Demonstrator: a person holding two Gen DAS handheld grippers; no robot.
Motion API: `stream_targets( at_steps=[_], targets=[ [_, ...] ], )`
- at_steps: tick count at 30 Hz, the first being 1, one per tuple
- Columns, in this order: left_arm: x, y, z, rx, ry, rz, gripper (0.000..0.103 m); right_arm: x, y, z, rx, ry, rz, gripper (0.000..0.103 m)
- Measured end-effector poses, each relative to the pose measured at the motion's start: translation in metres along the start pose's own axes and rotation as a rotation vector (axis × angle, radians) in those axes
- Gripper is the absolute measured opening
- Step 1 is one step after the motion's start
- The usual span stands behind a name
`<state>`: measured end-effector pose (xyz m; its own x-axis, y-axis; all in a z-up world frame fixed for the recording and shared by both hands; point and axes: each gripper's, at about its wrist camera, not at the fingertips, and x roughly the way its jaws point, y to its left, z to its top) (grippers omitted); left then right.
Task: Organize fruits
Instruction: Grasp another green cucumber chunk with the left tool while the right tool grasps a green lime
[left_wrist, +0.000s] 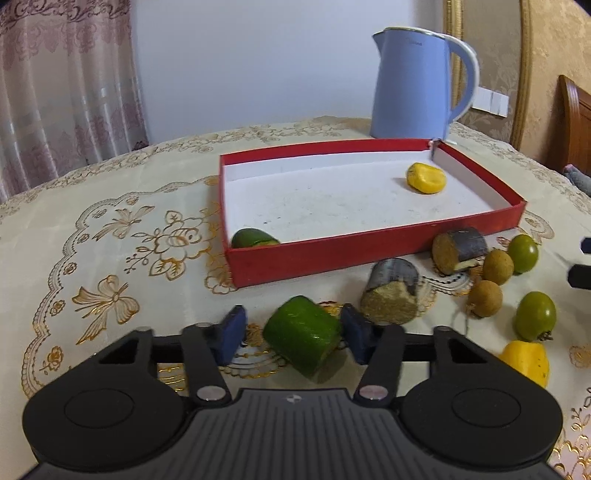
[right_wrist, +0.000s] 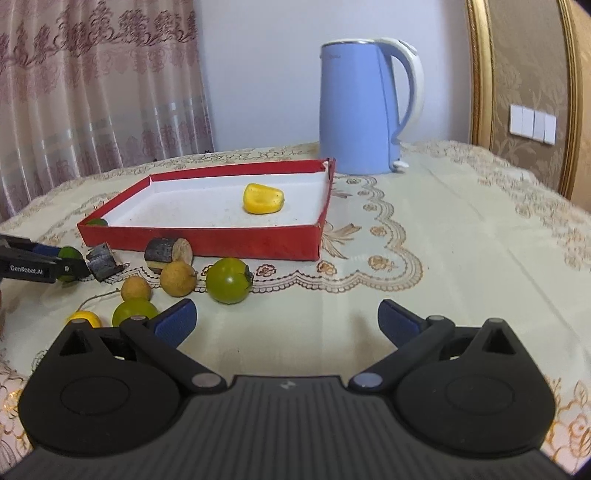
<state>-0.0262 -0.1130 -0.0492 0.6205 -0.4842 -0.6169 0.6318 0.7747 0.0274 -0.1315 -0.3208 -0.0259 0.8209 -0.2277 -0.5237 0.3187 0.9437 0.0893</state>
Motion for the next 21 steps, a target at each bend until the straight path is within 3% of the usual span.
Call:
stream_targets(
  at_steps=[10, 18, 20, 21],
  targets=[
    [-0.006, -0.005, -0.001, 0.016, 0.010, 0.015, 0.043, 0.001, 0.015, 0.008, -0.066, -0.030, 0.020, 0.103],
    [-0.017, 0.001, -0.010, -0.047, 0.002, 0.013, 0.040, 0.010, 0.028, 0.017, -0.142, -0.038, 0.049, 0.102],
    [-0.020, 0.001, -0.013, -0.058, -0.003, 0.010, 0.040, 0.018, 0.030, 0.020, -0.157, -0.013, 0.047, 0.088],
    [-0.021, 0.002, -0.014, -0.062, -0.008, 0.009, 0.039, 0.023, 0.032, 0.021, -0.168, 0.004, 0.037, 0.086]
  ],
)
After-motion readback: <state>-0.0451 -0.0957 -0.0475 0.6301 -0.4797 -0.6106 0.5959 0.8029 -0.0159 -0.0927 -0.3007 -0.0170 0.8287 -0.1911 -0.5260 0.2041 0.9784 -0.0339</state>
